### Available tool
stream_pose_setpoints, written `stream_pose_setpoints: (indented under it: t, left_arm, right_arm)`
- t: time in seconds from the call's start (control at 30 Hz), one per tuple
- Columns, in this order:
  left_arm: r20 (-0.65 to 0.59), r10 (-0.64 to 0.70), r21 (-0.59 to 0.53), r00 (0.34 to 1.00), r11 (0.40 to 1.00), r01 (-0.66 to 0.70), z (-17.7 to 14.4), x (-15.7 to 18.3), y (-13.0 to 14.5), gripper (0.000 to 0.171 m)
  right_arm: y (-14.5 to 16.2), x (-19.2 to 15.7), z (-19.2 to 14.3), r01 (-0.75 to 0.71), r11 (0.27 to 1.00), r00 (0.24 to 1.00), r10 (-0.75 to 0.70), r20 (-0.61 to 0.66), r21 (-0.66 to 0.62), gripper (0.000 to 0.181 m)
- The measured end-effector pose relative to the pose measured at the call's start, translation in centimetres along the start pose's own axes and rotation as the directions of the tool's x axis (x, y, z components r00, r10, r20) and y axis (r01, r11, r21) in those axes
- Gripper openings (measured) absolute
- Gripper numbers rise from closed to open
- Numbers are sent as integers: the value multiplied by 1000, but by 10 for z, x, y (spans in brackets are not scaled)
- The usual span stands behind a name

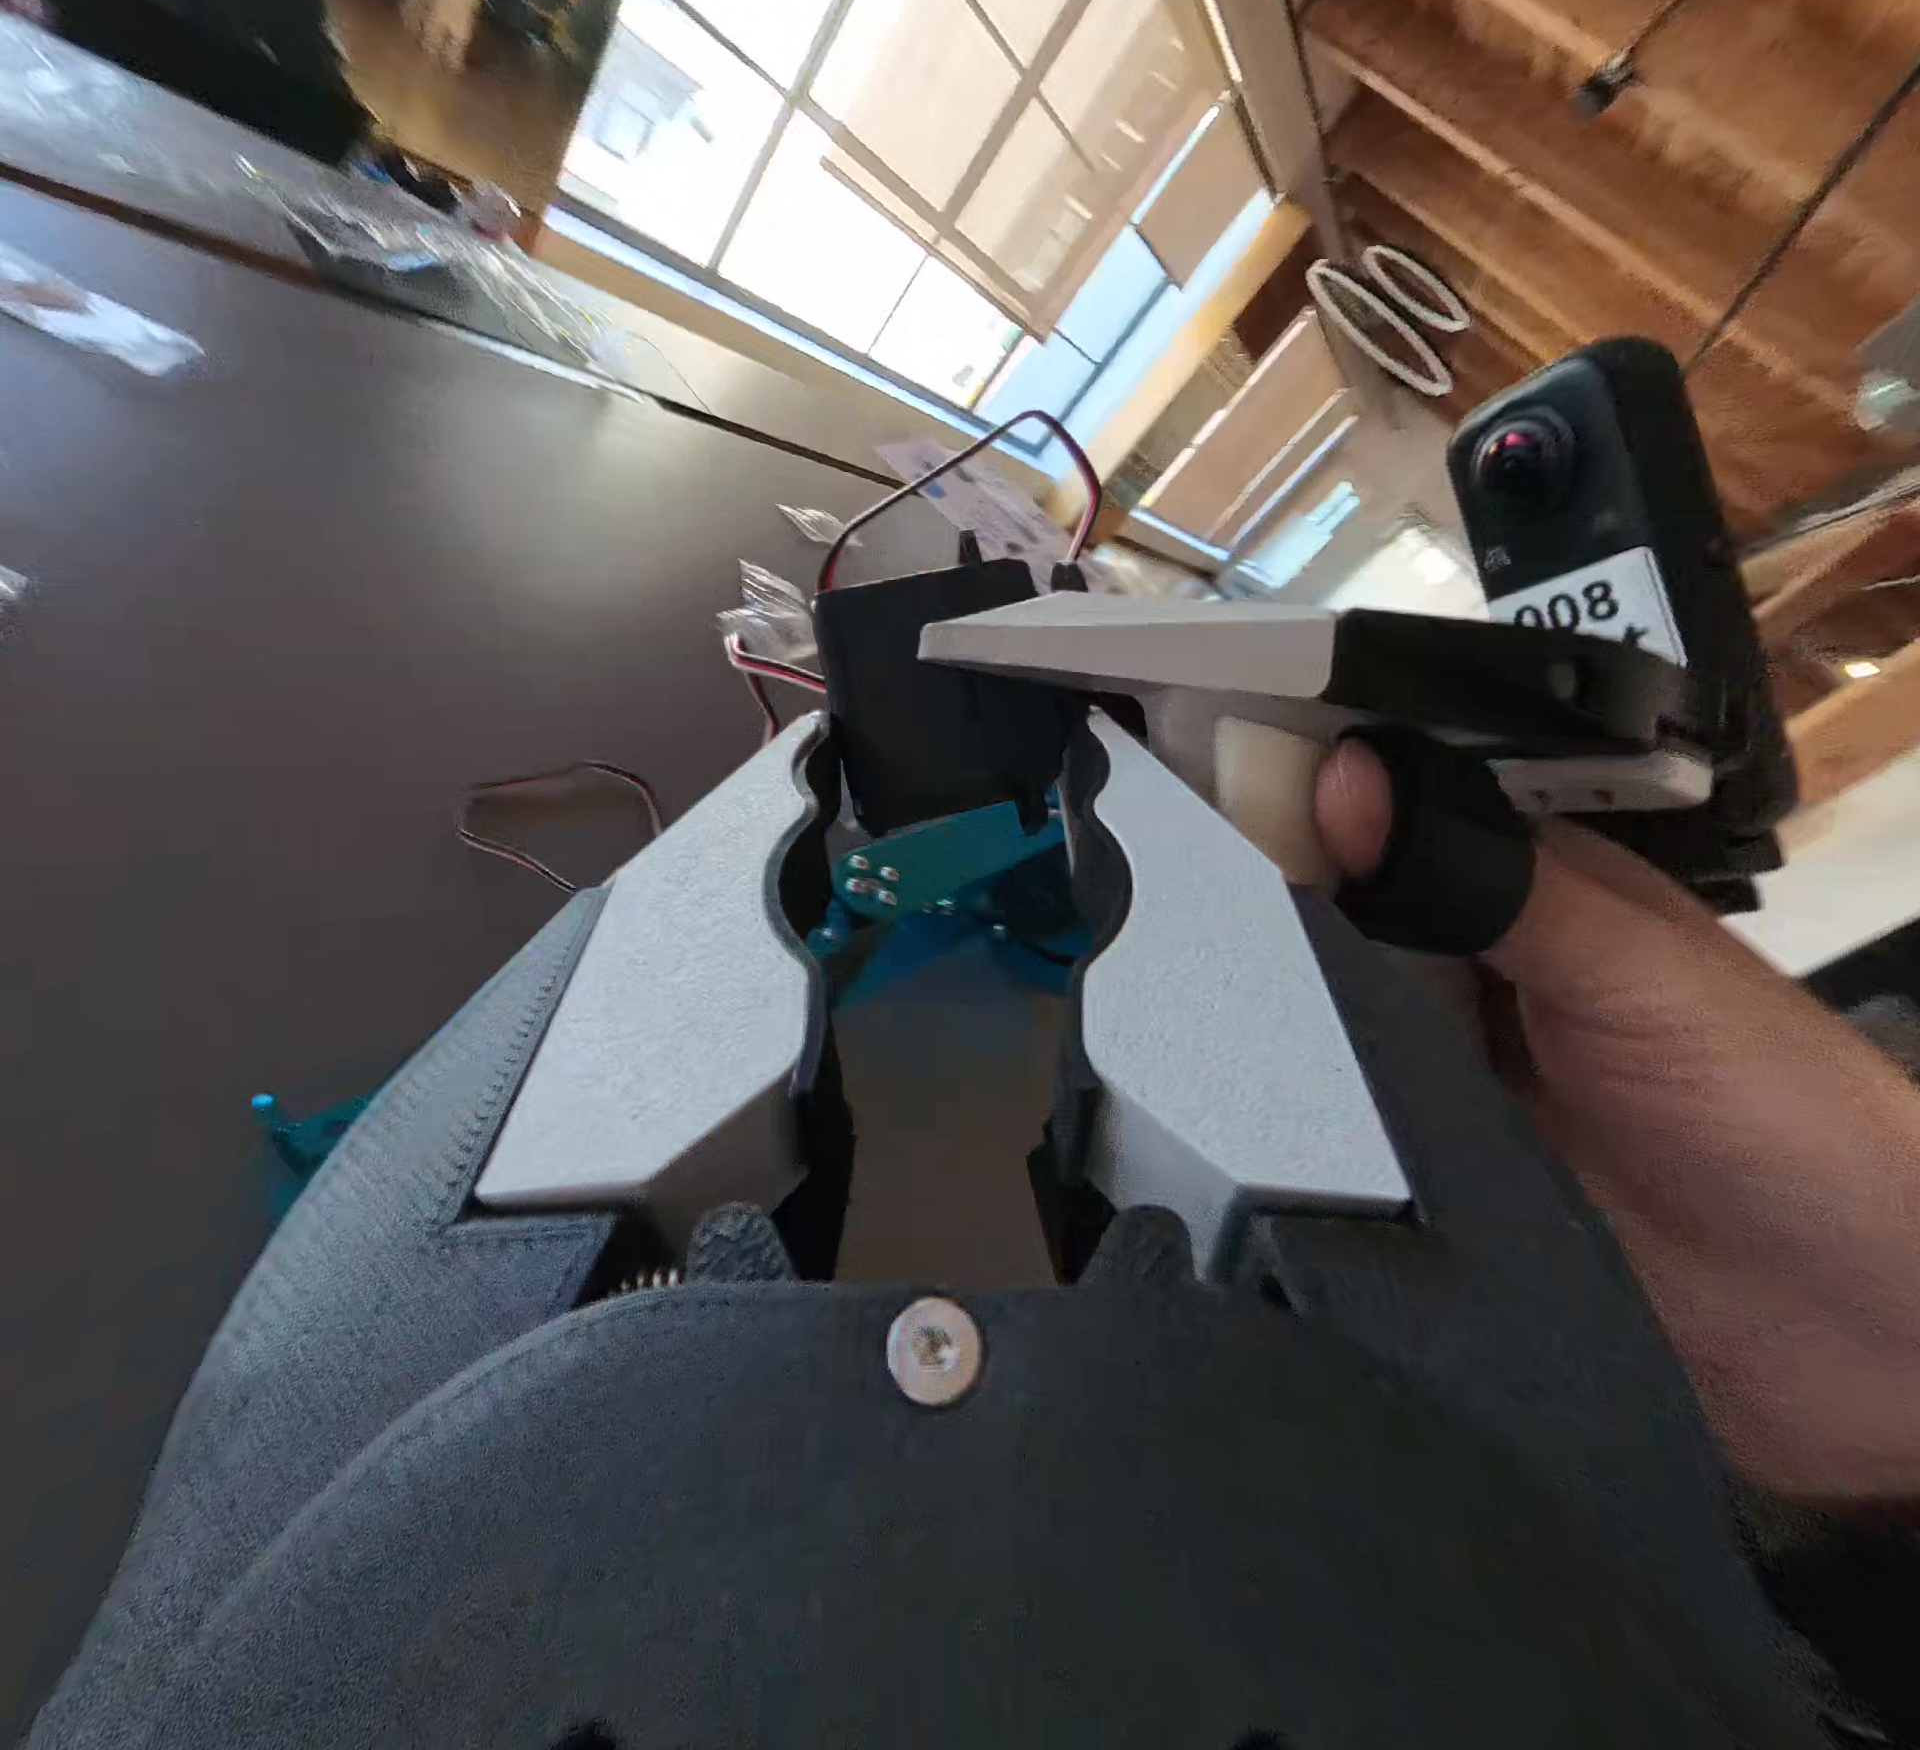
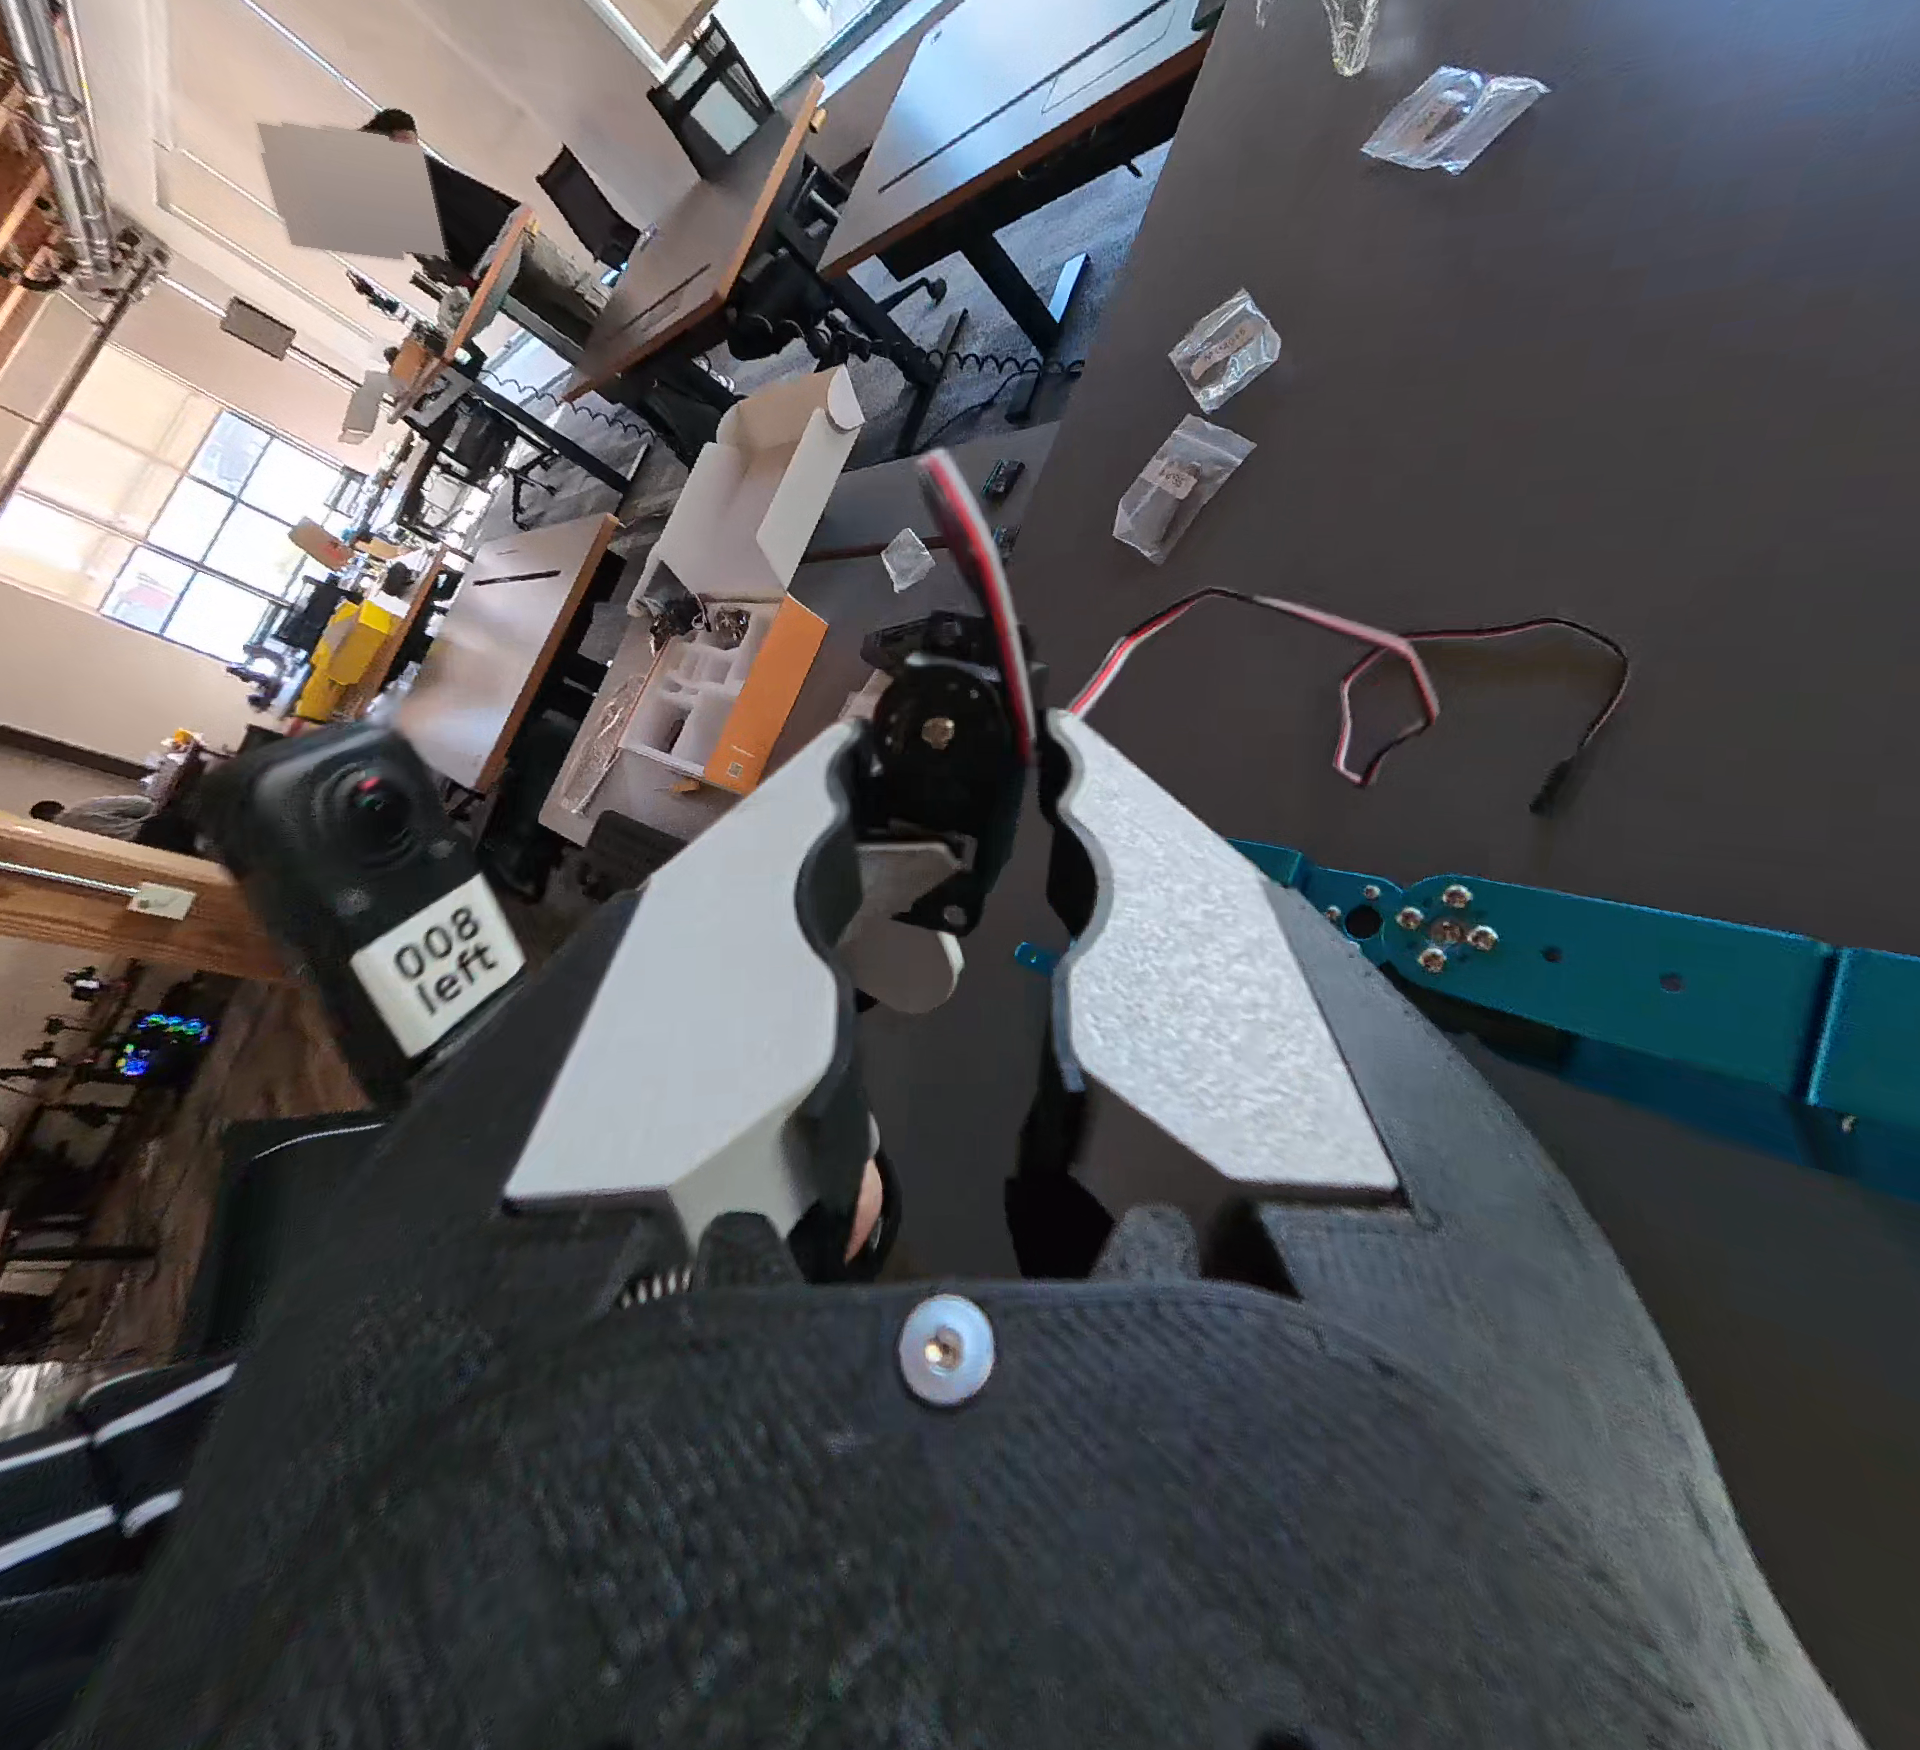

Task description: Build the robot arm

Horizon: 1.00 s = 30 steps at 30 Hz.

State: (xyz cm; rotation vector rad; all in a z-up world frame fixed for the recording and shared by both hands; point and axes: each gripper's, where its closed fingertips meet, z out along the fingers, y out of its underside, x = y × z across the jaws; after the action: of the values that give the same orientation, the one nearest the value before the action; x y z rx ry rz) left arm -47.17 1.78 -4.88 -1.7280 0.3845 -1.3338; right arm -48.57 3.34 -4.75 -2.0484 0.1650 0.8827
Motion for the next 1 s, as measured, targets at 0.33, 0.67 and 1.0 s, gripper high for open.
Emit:
stream_pose_setpoints:
  t: [0.33, 0.67, 1.0]
  left_arm:
    - [-161, 148, -80, 976, 983, -162, -19, -14, -29, 41]
    - [-597, 6, -480, 802, 798, -364, 41, -33, -60, 66]
    - [-679, -191, -589, 709, 718, -370, 58, -27, -32, 0]
  right_arm:
    - [-22, 16, 3, 6, 998, 1000, -7, -24, -61, 22]
    - [-4, 19, 24, 258, 923, 903, -335, -269, -285, 21]
    - [-13, 35, 15, 262, 878, 832, -416, -368, -400, 22]
